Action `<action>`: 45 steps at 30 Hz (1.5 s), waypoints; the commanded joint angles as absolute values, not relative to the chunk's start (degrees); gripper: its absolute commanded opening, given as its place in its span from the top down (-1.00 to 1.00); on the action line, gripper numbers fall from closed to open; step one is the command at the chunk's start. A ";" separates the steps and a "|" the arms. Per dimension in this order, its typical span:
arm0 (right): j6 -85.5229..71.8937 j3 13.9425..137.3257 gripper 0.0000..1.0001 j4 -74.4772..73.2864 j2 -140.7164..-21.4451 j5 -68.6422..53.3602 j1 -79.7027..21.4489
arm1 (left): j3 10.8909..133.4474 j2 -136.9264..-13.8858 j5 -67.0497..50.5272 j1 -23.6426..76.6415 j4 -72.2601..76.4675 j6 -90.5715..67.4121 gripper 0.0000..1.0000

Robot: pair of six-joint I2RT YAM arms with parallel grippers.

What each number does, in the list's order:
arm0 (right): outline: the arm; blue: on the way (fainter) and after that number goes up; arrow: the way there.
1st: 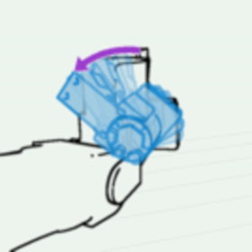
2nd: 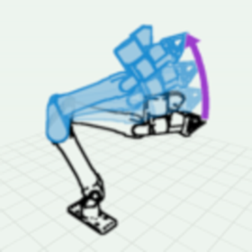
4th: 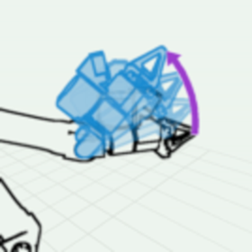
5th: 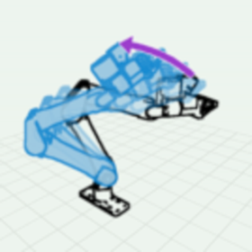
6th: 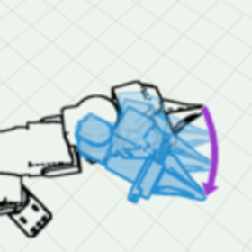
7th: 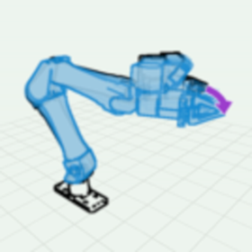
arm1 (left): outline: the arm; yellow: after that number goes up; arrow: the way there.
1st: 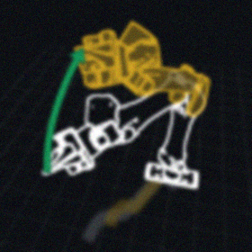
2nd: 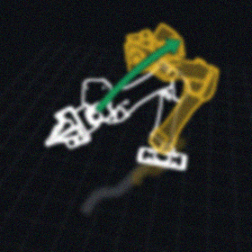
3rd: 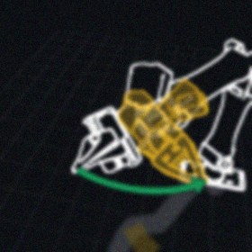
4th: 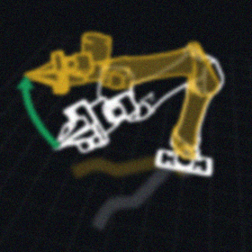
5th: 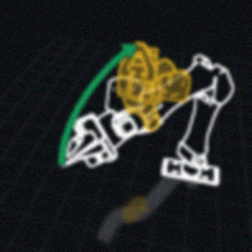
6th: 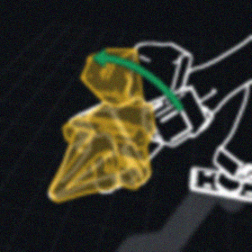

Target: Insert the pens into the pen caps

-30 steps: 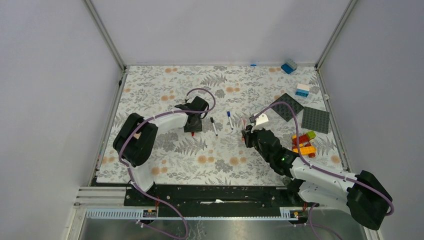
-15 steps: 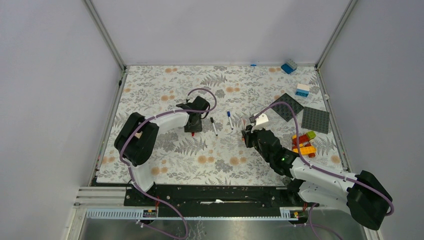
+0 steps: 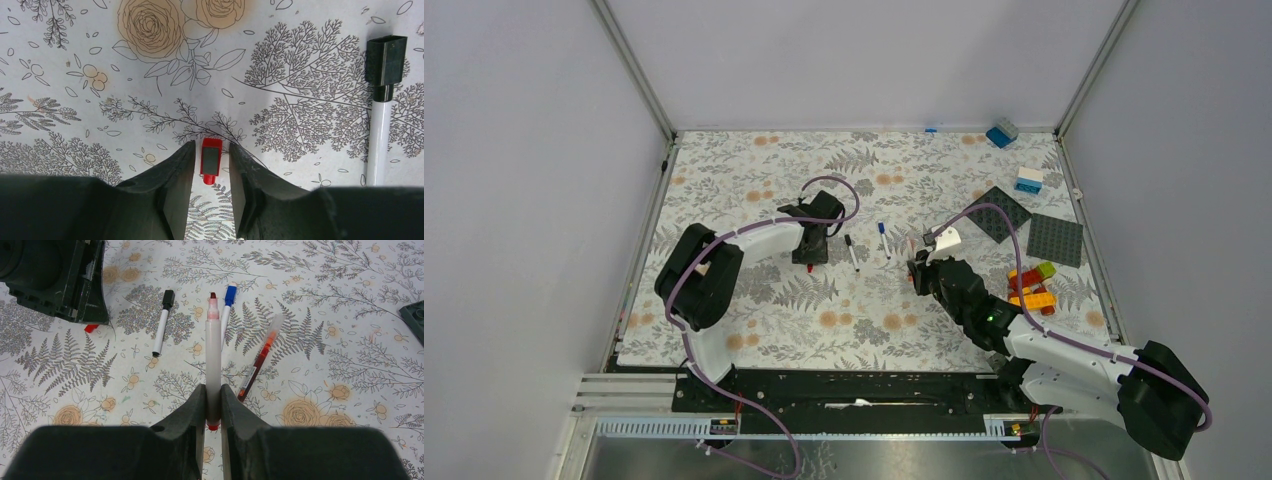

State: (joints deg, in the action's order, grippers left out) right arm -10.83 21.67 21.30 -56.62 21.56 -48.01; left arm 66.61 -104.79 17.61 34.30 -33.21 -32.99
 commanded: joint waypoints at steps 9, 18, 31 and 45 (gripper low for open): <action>-10.56 23.57 1.00 23.39 -56.60 23.20 -48.16 | 65.89 -105.92 17.20 34.30 -34.86 -32.23 0.34; -10.52 24.13 1.00 22.98 -57.27 23.21 -48.16 | 64.11 -105.00 16.42 33.49 -34.59 -31.76 0.35; -10.58 24.24 1.00 22.87 -57.40 23.29 -48.21 | 62.58 -103.65 16.20 32.96 -33.11 -31.67 1.00; -11.65 21.79 1.00 23.92 -53.97 25.42 -48.21 | 53.56 -90.47 8.95 32.77 -20.01 -29.41 1.00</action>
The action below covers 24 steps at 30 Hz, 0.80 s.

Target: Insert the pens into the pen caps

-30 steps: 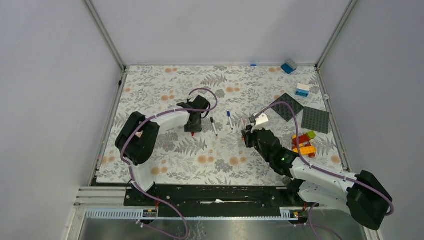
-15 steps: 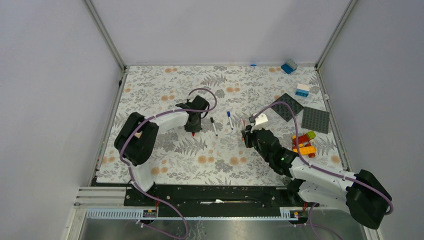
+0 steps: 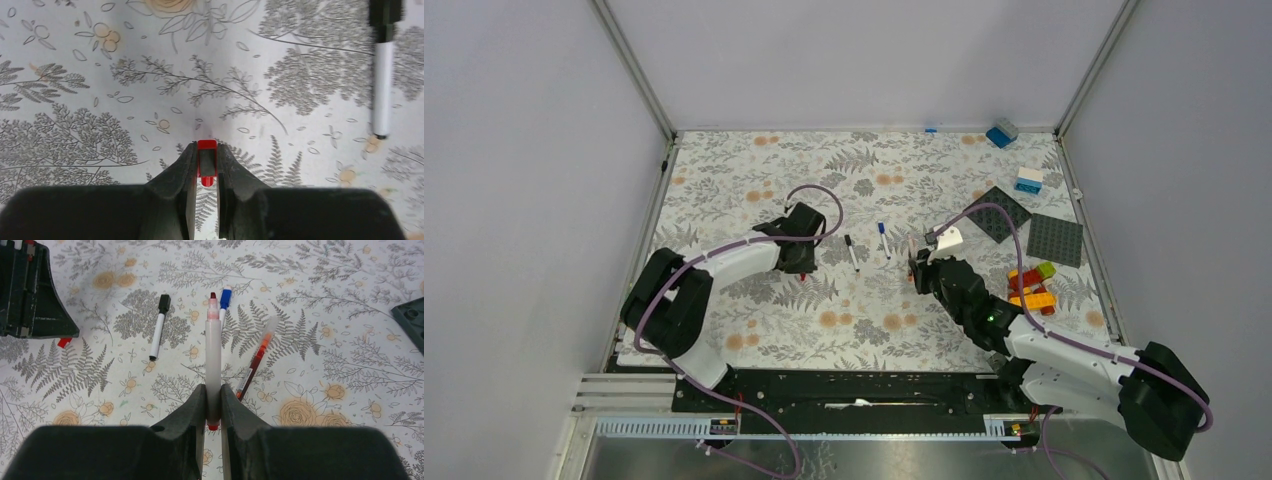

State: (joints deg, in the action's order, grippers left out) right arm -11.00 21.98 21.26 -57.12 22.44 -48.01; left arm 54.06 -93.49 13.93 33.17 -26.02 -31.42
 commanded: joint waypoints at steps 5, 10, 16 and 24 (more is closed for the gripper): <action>-11.63 22.12 1.00 23.70 -54.15 25.09 -48.19 | 51.73 -88.45 6.31 32.78 -16.20 -30.00 1.00; -11.39 23.15 1.00 22.93 -55.18 24.38 -48.11 | 47.80 -82.64 3.80 32.87 -10.44 -31.46 1.00; -9.73 23.43 1.00 22.82 -54.77 20.69 -48.16 | 44.36 -74.81 3.75 33.13 -6.92 -32.44 1.00; -11.46 25.84 1.00 21.76 -53.29 13.83 -48.16 | 39.01 -60.99 10.07 32.96 -3.94 -35.93 1.00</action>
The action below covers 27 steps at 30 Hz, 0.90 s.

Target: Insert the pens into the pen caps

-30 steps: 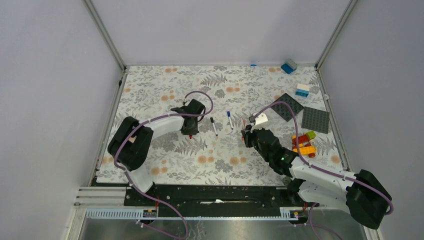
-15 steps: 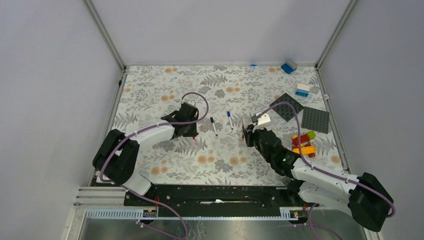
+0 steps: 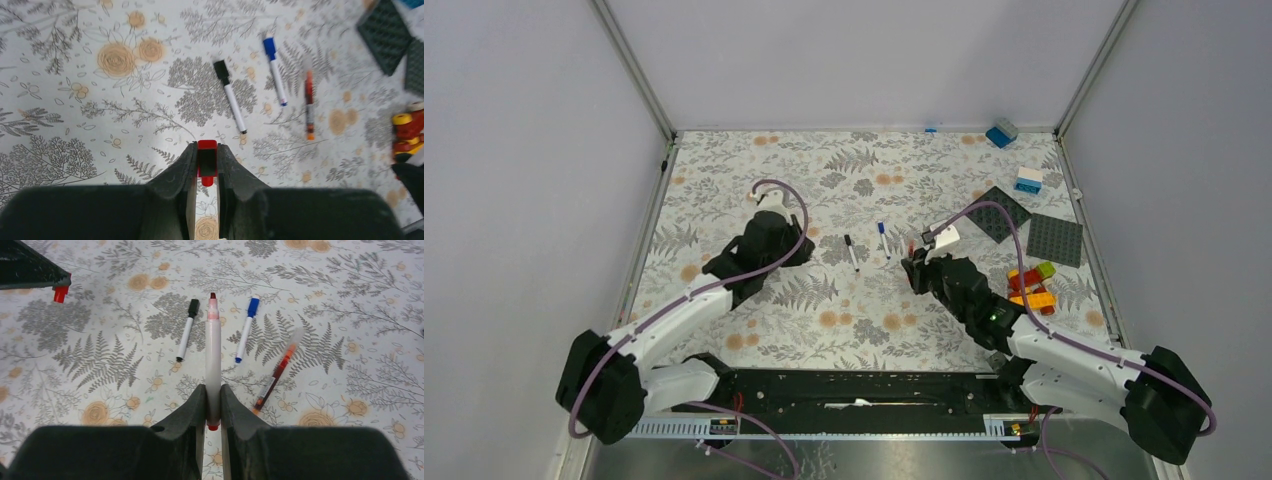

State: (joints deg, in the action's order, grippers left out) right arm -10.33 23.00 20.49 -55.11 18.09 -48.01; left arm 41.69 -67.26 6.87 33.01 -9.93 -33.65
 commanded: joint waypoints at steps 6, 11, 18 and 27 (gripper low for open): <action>-15.08 27.78 1.00 23.10 -53.99 6.60 -48.16 | 36.48 -58.25 1.69 32.26 2.83 -36.09 1.00; -18.77 28.51 1.00 27.64 -55.33 -2.57 -48.16 | 33.63 -55.04 -4.99 32.26 11.72 -39.44 1.00; -23.32 29.79 1.00 32.07 -57.12 -13.38 -48.24 | 28.90 -49.98 -8.95 32.23 21.81 -45.68 1.00; -24.77 32.40 1.00 33.49 -61.03 -21.21 -48.48 | 25.71 -45.37 -10.75 32.31 30.32 -51.39 1.00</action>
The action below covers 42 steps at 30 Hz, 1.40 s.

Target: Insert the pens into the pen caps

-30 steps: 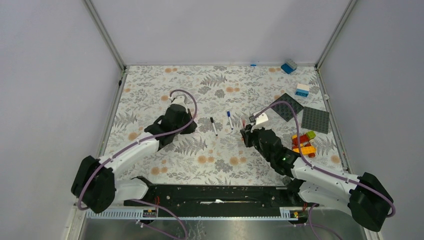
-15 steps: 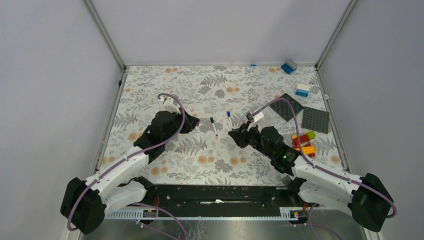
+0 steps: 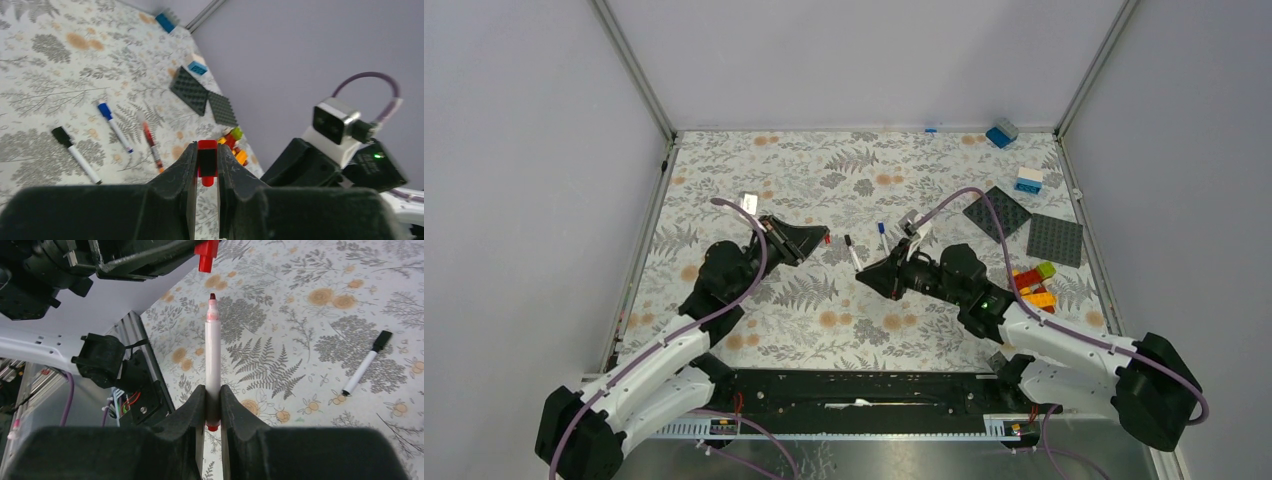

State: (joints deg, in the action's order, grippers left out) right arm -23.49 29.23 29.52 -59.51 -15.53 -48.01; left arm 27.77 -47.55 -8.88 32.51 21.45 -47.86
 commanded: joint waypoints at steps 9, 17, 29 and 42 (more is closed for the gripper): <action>-24.56 34.56 1.00 33.99 -64.29 -23.63 -49.73 | 23.82 -44.46 -11.52 32.34 34.72 -54.24 1.00; -24.60 35.73 1.00 34.35 -65.44 -23.17 -50.16 | 23.20 -44.95 -12.75 32.34 36.14 -55.03 1.00; -24.51 36.54 1.00 34.45 -66.38 -22.53 -50.71 | 22.24 -45.25 -14.27 32.34 38.39 -56.42 1.00; -24.30 36.97 1.00 34.10 -66.29 -21.29 -50.80 | 22.06 -45.10 -14.76 32.34 38.73 -56.99 1.00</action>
